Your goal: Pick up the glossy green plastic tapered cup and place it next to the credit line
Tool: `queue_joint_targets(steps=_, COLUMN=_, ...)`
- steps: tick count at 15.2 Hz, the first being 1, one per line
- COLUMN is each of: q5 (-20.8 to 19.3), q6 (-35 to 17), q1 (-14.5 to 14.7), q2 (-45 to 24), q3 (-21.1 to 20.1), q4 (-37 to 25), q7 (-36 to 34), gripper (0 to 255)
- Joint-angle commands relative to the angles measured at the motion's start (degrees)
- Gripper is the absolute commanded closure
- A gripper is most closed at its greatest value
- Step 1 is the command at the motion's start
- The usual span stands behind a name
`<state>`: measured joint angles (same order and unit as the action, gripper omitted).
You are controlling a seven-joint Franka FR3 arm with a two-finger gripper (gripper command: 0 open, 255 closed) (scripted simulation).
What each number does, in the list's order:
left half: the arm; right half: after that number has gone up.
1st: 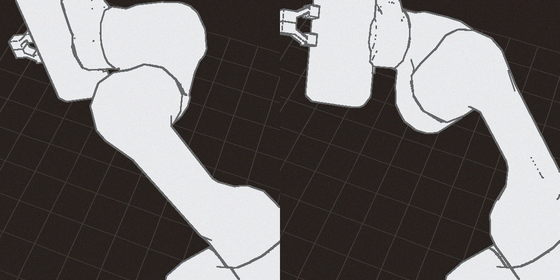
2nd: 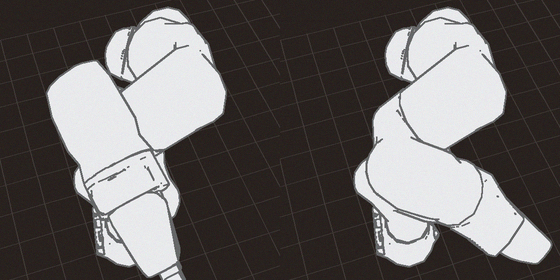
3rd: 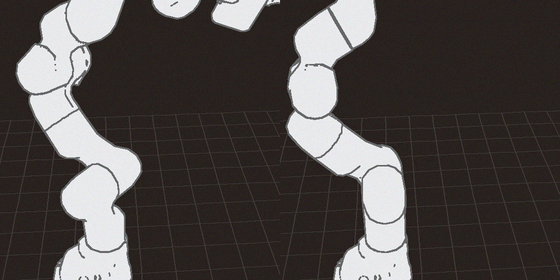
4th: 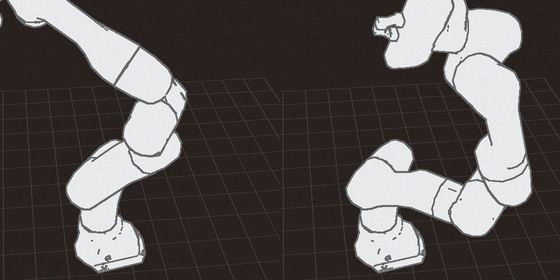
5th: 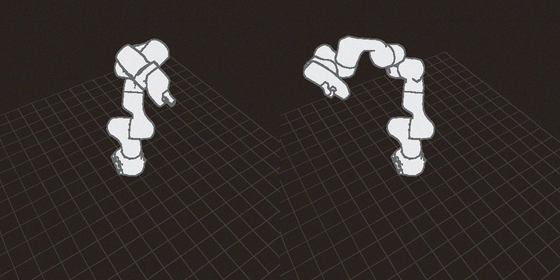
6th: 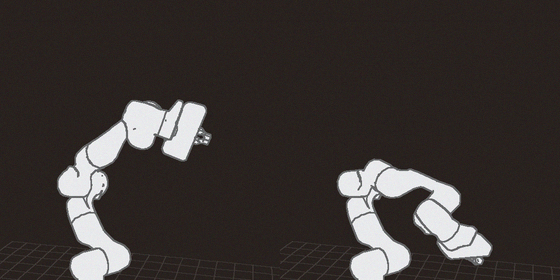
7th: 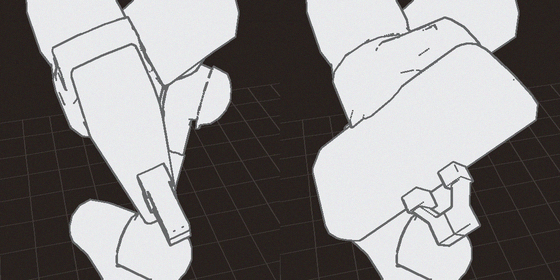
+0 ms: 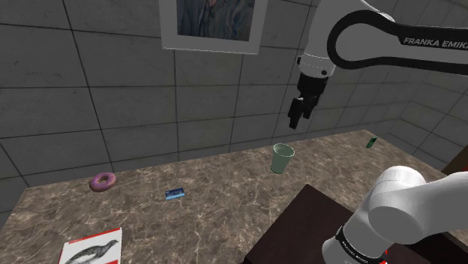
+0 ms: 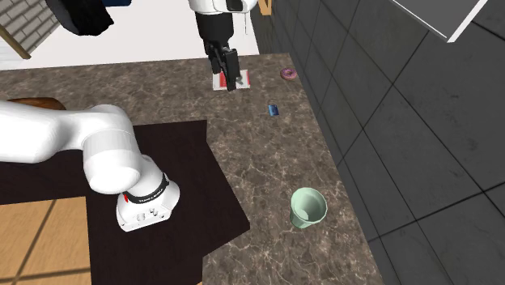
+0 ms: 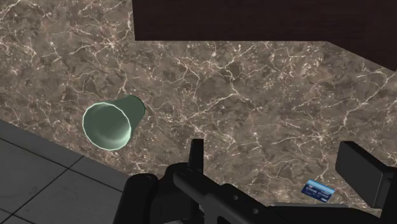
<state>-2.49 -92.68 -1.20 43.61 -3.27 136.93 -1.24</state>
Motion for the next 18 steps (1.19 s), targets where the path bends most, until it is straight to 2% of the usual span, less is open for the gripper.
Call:
queue_joint_targets(steps=1, q5=0.00, q6=0.00, q1=0.00, q2=0.00, q3=0.00, q4=0.00, q7=0.00, gripper=0)
queue_joint_targets(steps=10, q5=-5.92, q6=-17.26, q1=-2.82, q2=-5.40, q3=5.78, q4=10.74, q7=6.51, gripper=0)
queue_joint_targets(steps=18, q5=-11.24, q6=-34.37, q1=-6.07, q2=-17.16, q3=11.14, q4=14.66, q7=11.44, gripper=0)
